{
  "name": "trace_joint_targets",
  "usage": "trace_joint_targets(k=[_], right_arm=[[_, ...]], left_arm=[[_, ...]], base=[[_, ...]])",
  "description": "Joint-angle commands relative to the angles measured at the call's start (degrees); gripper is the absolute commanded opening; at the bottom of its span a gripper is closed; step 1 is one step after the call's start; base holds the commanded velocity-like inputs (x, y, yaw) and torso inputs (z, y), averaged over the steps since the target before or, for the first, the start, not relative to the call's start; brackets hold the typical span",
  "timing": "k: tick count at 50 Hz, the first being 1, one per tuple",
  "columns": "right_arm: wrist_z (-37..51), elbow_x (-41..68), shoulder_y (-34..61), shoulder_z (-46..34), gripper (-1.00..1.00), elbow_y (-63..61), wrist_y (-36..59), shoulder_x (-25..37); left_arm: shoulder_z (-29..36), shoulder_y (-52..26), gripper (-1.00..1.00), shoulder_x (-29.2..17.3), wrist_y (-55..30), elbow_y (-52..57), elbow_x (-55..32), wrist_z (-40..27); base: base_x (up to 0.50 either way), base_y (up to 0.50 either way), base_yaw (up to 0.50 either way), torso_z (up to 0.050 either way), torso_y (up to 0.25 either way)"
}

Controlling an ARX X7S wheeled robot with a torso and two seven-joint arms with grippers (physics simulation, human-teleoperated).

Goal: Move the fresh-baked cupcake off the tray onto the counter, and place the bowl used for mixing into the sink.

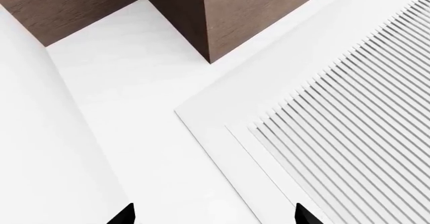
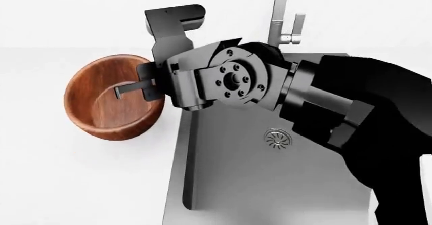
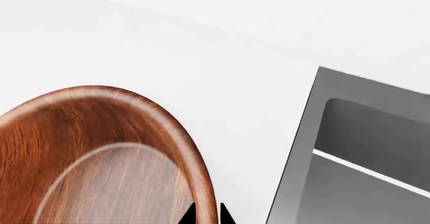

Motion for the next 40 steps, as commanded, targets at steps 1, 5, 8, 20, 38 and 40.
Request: trace_joint_targets(k=[1,5,8,20,38,40], right_arm=[[1.3,-1.1,5.7,0.3,-1.00,1.5,0.2,0.0],[2.0,-0.5,7.5,0.3,-1.00,2.6,0.1,0.0],[2.5,0.2,9.5,0.3,-1.00,3.8,0.7,0.0],[4.5,4.6,15.5,0.2,-1.00,7.2,1.7,0.0],[14.1,9.1,17.7,4.4,-1.00,-5.9,0.4,10.1],[15.2,9.5,17.6,5.0,-1.00,-7.9,0.0,11.5]], left_arm=[[0.0,0.0,1.00,-0.1,0.0,0.1,0.0,-0.2],[-0.1,0.1,1.00,-0.2,0.0,0.3,-0.1,-0.3],[0.0,0.0,1.00,-0.2,0.0,0.3,0.1,-0.3],[0.0,0.1,1.00,-0.1,0.1,0.1,0.2,0.0],[-0.2,0.5,1.00,-0.2,0.1,0.6,0.2,-0.3],[-0.3,0.6,1.00,-0.2,0.2,0.7,0.1,-0.3]], base=[[0.00,0.00,0.00,0.000,0.000],[0.00,0.00,0.00,0.000,0.000],[0.00,0.00,0.00,0.000,0.000],[0.00,0.00,0.00,0.000,0.000],[0.00,0.00,0.00,0.000,0.000],[0.00,0.00,0.00,0.000,0.000]])
